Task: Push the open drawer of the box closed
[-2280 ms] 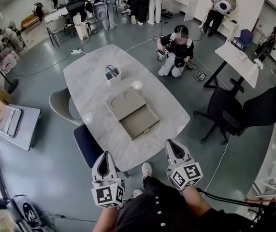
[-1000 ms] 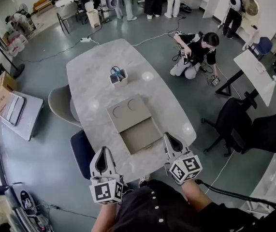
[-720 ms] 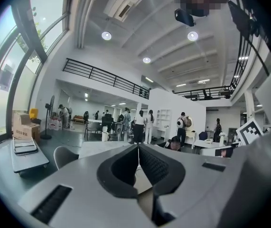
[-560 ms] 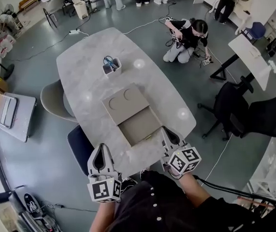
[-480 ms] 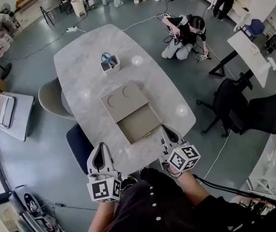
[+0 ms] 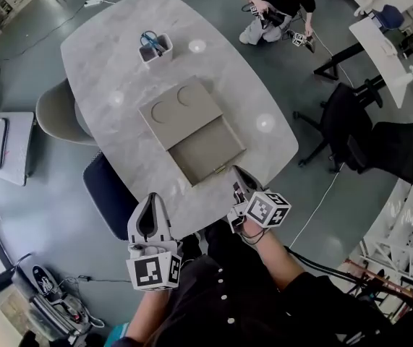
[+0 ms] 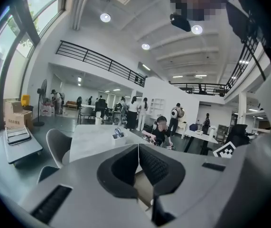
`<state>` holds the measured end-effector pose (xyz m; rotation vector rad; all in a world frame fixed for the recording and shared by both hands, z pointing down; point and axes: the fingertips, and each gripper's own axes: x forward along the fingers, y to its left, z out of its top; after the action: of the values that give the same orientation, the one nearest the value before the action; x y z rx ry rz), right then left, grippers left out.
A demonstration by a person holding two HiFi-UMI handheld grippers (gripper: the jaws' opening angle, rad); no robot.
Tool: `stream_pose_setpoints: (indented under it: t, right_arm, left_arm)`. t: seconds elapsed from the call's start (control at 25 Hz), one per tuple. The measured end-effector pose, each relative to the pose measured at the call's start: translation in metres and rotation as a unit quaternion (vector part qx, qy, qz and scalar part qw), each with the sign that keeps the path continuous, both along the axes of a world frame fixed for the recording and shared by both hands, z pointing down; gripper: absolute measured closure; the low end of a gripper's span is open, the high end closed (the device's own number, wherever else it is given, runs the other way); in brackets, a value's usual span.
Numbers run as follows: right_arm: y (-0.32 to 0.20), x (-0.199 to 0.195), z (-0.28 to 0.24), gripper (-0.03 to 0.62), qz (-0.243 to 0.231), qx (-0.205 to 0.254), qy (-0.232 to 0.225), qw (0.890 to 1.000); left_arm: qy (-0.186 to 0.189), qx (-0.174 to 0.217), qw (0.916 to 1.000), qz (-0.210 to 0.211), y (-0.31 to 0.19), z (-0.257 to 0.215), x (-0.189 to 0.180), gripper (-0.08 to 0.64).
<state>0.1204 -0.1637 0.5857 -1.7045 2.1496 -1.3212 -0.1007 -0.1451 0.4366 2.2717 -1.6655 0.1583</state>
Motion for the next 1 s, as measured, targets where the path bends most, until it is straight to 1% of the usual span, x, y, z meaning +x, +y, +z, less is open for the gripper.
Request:
stream_pose_setpoints:
  t: [0.24,0.44,0.48,0.56,0.88,1.0]
  right_arm:
    - [0.009,-0.003,0.065,0.594,0.03,-0.074,-0.062,0.995]
    - [0.014,-0.01,0.098,0.594,0.049,-0.118,-0.118,0.985]
    - [0.015,-0.009,0.102,0.587,0.057,-0.126,-0.13,0.982]
    - [0.016,-0.009,0.109,0.549,0.07,-0.139,-0.148,0.977]
    - [0.012,-0.007,0.128,0.546,0.092,-0.165,-0.175,0.966]
    - [0.011,-0.006,0.131,0.574,0.097,-0.166,-0.18,0.965]
  left_arm:
    - [0.0,-0.029,0.9995,0.008,0.002,0.025,0.006,0.543]
    - [0.001,-0.049,0.9987,0.008,0.005,0.041,0.009,0.543]
    - [0.002,-0.052,0.9986,0.007,0.005,0.043,0.01,0.543]
    - [0.002,-0.056,0.9984,0.007,0.006,0.045,0.011,0.543]
    - [0.001,-0.067,0.9978,-0.001,0.005,0.053,0.011,0.543]
    - [0.0,-0.069,0.9976,-0.005,0.005,0.055,0.01,0.543]
